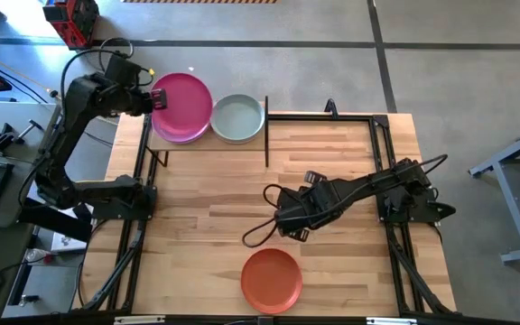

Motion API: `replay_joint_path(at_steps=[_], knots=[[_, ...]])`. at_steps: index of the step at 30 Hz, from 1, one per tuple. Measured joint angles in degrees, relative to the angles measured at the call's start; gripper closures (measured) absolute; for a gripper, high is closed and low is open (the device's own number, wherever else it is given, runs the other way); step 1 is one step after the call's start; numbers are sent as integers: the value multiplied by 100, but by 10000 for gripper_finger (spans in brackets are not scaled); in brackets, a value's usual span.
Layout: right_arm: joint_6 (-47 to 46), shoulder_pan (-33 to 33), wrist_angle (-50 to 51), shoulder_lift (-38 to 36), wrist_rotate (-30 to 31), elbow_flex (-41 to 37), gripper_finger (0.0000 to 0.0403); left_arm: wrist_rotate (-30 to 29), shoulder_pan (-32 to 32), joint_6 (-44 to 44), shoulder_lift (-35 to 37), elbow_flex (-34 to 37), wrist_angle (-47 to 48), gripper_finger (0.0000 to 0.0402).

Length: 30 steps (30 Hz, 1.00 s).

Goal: Place and stack plates onto a shelf
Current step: Stack the pink plate on top of the purple plate on the shelf

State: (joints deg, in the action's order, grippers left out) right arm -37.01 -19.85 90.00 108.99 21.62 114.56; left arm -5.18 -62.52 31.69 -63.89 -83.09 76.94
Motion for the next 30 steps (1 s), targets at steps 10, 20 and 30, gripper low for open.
replay_joint_path(at_steps=[10,20,30], knots=[[0,76,-62,0,75,0,284,-141,-168,-53,-525,-181,629,397],[0,-6,-5,1,71,0,284,-286,-166,24,-945,-179,638,397],[0,-45,-3,2,74,0,284,-307,-165,126,-945,-179,644,393]])
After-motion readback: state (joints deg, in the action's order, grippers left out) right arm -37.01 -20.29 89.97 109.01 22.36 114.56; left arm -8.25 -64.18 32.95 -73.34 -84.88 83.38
